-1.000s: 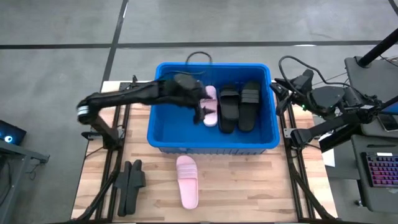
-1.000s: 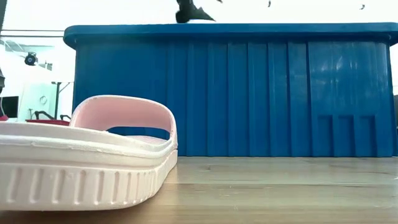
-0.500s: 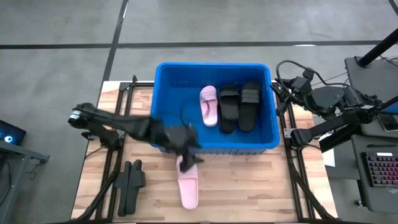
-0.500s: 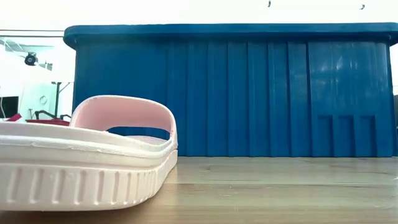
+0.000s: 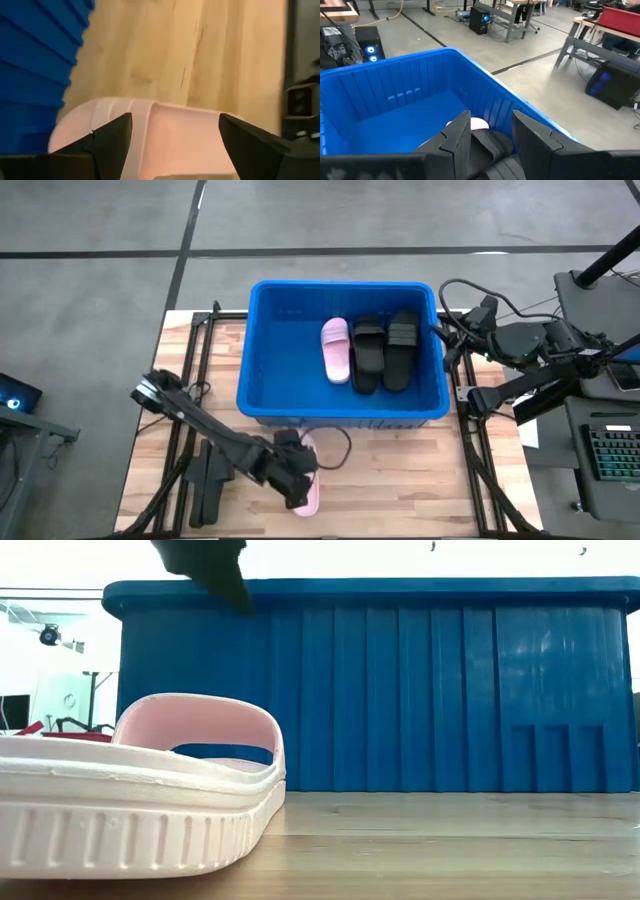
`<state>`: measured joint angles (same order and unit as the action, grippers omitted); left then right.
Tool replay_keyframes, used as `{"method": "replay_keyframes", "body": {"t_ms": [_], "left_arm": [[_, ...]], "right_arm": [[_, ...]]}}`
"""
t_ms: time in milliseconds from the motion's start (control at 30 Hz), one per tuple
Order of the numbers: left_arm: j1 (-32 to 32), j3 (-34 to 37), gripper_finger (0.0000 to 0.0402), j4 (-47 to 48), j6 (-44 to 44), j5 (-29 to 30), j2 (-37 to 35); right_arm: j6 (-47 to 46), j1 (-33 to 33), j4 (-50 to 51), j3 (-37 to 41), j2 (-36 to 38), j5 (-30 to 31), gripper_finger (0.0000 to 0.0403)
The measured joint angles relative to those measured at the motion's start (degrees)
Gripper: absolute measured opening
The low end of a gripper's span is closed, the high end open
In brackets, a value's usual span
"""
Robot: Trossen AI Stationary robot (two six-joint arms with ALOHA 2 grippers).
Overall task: Pick and place slides into bin
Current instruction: Put the pink slipper into the blue bin
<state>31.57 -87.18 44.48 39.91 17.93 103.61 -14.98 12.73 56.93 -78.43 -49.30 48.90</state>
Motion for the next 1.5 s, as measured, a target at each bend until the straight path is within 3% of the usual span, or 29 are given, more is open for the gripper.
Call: {"method": "replay_keyframes", "body": {"t_ms": [267, 533, 700, 867, 1100, 1500], "left_arm": [[0.0, -2.8, 0.0281, 5.4, 0.1, 5.1, 7.8], [0.0, -2.3, 0.0281, 10.4, 0.2, 5.2, 11.7], [-0.6, -2.1, 0.0276, 13.9, -0.6, 9.2, 13.3], [-1.1, -2.2, 0.0208, 14.0, -1.5, 6.4, 13.1], [-1.1, -2.5, 0.0025, 13.8, -8.2, 4.4, 10.6], [-3.1, -8.9, 0.0001, 8.1, -28.8, -11.1, -0.9]], "right_arm": [[0.0, 0.0, 1.8, 0.1, 0.0, 0.0, 0.0132], [0.0, 0.0, 4.2, 0.1, 0.0, 0.1, 0.0132], [0.0, 0.0, 4.2, 0.2, 0.0, 0.2, 0.0132], [-0.1, 0.0, 4.2, 0.2, 0.0, 0.2, 0.0132], [-0.1, 0.0, 4.2, 0.2, 0.0, 0.2, 0.0132], [-0.1, 0.0, 4.7, 1.9, 0.2, 0.2, 0.0132]]}}
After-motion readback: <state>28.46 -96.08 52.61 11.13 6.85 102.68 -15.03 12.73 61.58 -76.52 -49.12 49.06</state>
